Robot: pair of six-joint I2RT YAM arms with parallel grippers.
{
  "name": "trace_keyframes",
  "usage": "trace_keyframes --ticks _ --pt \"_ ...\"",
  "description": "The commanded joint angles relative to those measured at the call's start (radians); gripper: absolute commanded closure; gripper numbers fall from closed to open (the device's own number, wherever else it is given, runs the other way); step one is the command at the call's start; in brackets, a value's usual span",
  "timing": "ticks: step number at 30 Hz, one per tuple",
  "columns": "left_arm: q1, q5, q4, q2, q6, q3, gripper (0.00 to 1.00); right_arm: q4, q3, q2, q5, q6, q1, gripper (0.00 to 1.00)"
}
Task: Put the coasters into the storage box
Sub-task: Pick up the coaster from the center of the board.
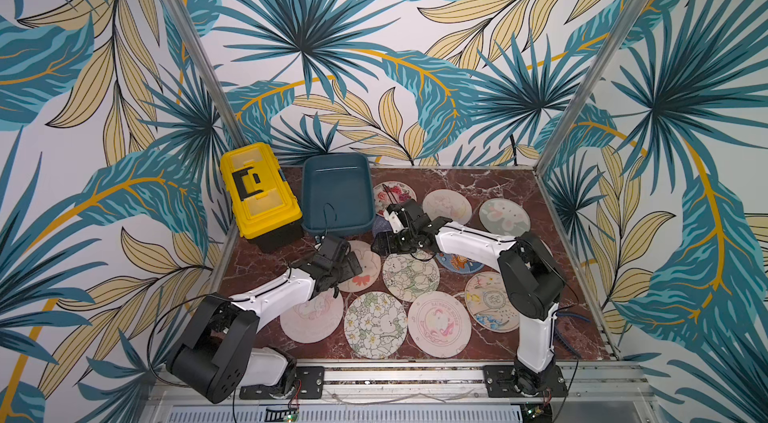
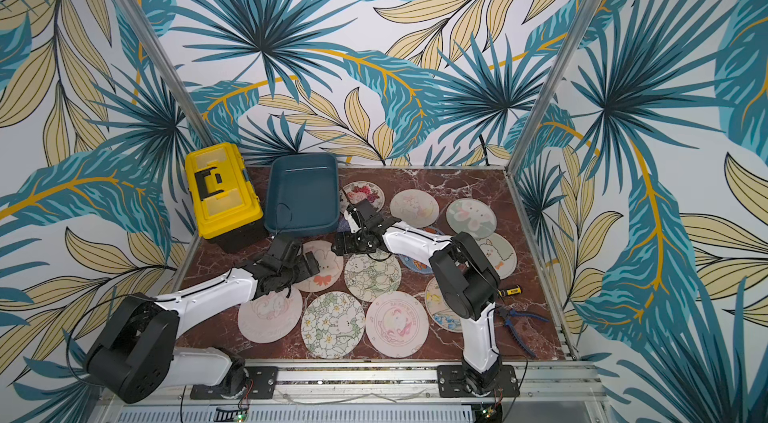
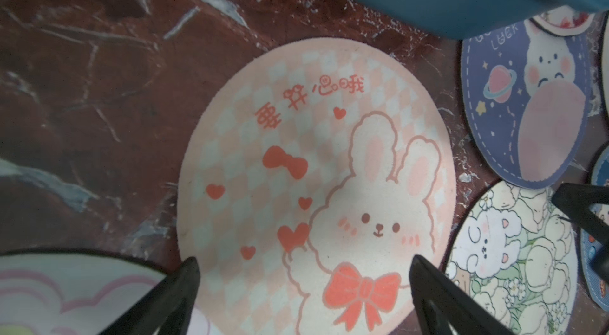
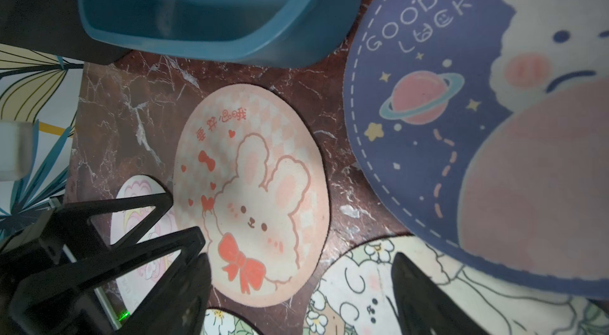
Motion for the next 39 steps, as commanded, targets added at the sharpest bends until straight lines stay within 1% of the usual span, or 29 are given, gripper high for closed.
trace_keyframes --ticks 1,9,17,22,27,39 --pt "0.004 -0.015 0.045 0.011 -0.008 -0.031 0.00 0.021 0.015 0.030 -0.023 -0.008 0.009 0.19" --pt "0.004 -0.021 0.052 0.030 -0.011 -0.035 0.01 0.028 0.029 0.072 -0.032 -0.017 0.019 0.29" --pt "0.004 -0.029 0.055 0.034 -0.022 -0.044 0.00 0.029 0.061 0.110 -0.039 -0.024 0.024 0.36" --pt "0.004 -0.029 0.063 0.034 -0.025 -0.053 0.00 0.020 0.067 0.128 -0.020 -0.028 0.027 0.37" --pt "0.004 -0.028 0.070 0.037 -0.030 -0.062 0.00 0.027 0.066 0.151 -0.040 -0.026 0.032 0.38" --pt "0.004 -0.025 0.082 0.043 -0.032 -0.076 0.00 0.029 0.055 0.164 -0.099 -0.021 0.053 0.52"
